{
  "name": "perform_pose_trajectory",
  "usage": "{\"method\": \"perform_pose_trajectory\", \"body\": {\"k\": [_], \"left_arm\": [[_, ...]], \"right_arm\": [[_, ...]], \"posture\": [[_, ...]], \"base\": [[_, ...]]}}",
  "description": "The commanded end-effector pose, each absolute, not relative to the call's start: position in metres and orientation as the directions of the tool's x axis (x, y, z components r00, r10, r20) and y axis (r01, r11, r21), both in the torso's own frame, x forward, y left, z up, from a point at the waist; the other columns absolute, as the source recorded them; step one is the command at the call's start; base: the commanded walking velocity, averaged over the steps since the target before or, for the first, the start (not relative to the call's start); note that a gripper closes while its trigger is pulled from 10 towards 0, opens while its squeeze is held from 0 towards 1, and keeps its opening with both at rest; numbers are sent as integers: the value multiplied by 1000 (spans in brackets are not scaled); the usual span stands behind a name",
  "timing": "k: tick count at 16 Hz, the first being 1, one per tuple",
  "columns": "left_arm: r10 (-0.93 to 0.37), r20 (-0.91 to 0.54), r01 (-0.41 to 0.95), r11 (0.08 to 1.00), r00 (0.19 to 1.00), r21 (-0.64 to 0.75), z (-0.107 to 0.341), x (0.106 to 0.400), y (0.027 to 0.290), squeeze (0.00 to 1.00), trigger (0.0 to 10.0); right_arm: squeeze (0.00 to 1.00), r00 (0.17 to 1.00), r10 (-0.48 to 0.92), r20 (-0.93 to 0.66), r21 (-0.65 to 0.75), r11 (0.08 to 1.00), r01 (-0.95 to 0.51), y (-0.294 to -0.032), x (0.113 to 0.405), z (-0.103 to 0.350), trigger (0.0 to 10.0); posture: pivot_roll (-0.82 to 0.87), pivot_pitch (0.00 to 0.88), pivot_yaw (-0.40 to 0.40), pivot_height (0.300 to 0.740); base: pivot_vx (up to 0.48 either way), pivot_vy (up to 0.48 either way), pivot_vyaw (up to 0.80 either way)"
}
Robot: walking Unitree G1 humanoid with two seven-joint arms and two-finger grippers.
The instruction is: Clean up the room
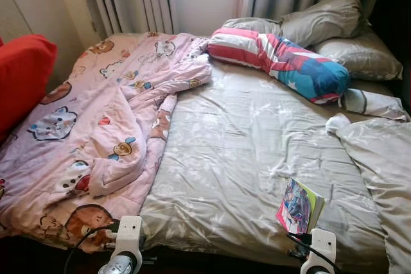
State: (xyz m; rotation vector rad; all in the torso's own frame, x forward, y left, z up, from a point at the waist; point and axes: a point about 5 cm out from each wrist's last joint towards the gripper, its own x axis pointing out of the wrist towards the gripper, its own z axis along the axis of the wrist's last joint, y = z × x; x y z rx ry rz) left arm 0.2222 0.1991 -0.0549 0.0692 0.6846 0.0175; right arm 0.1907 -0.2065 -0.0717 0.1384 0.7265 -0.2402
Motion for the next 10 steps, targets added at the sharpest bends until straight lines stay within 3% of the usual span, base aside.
{"method": "perform_pose_trajectory", "body": {"k": [1,4,10], "left_arm": [[31,-647,12,998,762,63,-58,217,199,0,10000],[29,-646,10,998,763,56,-58,217,198,0,10000],[24,-648,24,998,761,65,-59,216,197,0,10000]], "right_arm": [[0,746,-191,-638,45,958,284,-213,197,-66,10000],[0,749,-189,-635,29,963,268,-214,197,-66,10000],[0,753,-179,-634,32,966,257,-212,197,-66,10000]], "posture": [[11,63,-1,740],[12,61,-2,740],[11,49,-4,740]], "base": [[0,-289,-800],[0,-275,0],[0,0,0]]}}
